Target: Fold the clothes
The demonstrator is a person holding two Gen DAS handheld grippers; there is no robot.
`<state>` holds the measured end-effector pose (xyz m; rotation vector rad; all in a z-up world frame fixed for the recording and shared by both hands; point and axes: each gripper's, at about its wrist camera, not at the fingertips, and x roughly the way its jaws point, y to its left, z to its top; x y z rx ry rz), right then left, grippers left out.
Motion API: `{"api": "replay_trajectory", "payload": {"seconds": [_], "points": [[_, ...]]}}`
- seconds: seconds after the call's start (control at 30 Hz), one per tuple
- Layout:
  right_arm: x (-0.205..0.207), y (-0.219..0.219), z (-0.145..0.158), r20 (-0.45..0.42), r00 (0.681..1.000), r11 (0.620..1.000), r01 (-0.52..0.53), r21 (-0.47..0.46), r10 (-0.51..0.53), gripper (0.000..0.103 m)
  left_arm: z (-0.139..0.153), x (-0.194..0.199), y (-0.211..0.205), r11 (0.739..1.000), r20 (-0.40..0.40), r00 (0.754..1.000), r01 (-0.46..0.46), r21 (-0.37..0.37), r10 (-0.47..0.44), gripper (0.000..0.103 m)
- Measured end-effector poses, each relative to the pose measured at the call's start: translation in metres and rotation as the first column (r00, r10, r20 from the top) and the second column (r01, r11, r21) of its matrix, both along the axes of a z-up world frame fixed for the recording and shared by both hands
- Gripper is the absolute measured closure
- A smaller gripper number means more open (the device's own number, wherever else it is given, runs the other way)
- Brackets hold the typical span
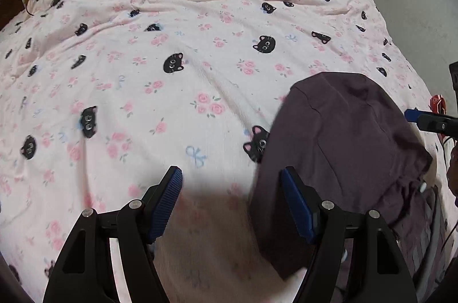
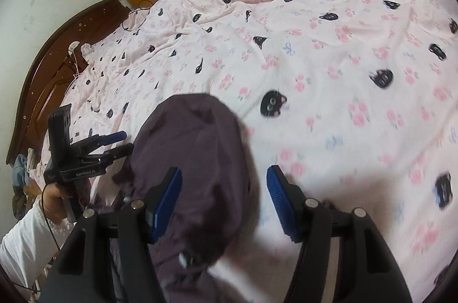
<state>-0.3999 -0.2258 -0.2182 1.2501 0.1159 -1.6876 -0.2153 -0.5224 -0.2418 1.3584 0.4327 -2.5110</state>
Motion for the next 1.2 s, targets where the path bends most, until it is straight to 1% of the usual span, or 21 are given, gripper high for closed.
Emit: {"api": "replay_trajectory", "payload": {"seconds": [0.13,0.27,0.33,0.47,0.6,0.63,0.7,0.77,0.87,1.0,1.1,1.13,1.17,1.2], "points": [[-0.016,-0.016,-0.007,0.013,1.0,1.0,-0.004,0.012,0.004,0.054,-0.008,-0.008,-0.002,1.0,-0.005,1.0,0.009,0.021,-0.009,0.036],[-0.03,-0.031,-0.014,0.027,1.0,1.0,-0.008,0.024,0.008,0.059,-0.012,-0.011,-0.004,1.0,-0.006,1.0,0.013,0.014,-0.013,0.036],[-0.032,-0.033,-0.02,0.036,0.999,1.0,-0.011,0.029,0.01,0.064,-0.011,-0.011,-0.007,1.0,-0.007,1.0,0.001,0.005,-0.001,0.036],[-0.034,-0.035,-0.023,0.048,0.999,1.0,-0.006,0.023,0.005,0.064,-0.004,-0.006,-0.018,0.999,-0.034,0.999,-0.039,-0.005,0.038,0.036],[-0.038,-0.038,-0.024,0.058,0.998,1.0,0.002,0.013,-0.003,0.064,-0.01,-0.012,-0.024,0.999,-0.01,0.999,-0.032,0.022,0.032,0.036],[-0.039,-0.04,-0.024,0.06,0.998,1.0,0.004,0.012,-0.005,0.064,-0.012,-0.014,-0.023,0.999,-0.003,1.0,-0.028,0.019,0.028,0.036],[-0.04,-0.043,-0.023,0.062,0.998,1.0,0.008,0.009,-0.008,0.064,-0.013,-0.016,-0.02,1.0,0.004,1.0,-0.028,-0.01,0.028,0.036],[-0.041,-0.046,-0.023,0.061,0.998,1.0,0.01,0.008,-0.01,0.064,-0.011,-0.016,-0.02,0.997,0.003,0.998,-0.057,-0.053,0.057,0.036],[-0.041,-0.05,-0.022,0.054,0.998,1.0,0.008,0.012,-0.009,0.064,-0.012,-0.015,-0.026,0.995,-0.003,0.997,-0.082,-0.058,0.082,0.036],[-0.042,-0.052,-0.024,0.053,0.999,1.0,0.001,0.017,-0.002,0.064,-0.017,-0.017,-0.025,0.996,0.024,0.998,-0.053,-0.065,0.055,0.036],[-0.042,-0.055,-0.025,0.059,0.998,1.0,-0.002,0.013,0.001,0.064,-0.017,-0.019,-0.019,0.997,0.024,0.999,-0.033,-0.069,0.035,0.036],[-0.041,-0.056,-0.025,0.061,0.998,1.0,-0.003,0.011,0.003,0.065,-0.017,-0.02,-0.016,0.997,0.023,0.999,-0.027,-0.069,0.029,0.036],[-0.041,-0.056,-0.025,0.064,0.998,1.0,-0.007,0.008,0.007,0.073,-0.016,-0.02,-0.014,0.997,0.021,1.0,-0.021,-0.069,0.023,0.036],[-0.04,-0.057,-0.025,0.07,0.997,1.0,-0.016,0.005,0.015,0.077,-0.016,-0.021,-0.012,0.997,0.02,1.0,-0.015,-0.069,0.017,0.036]]}}
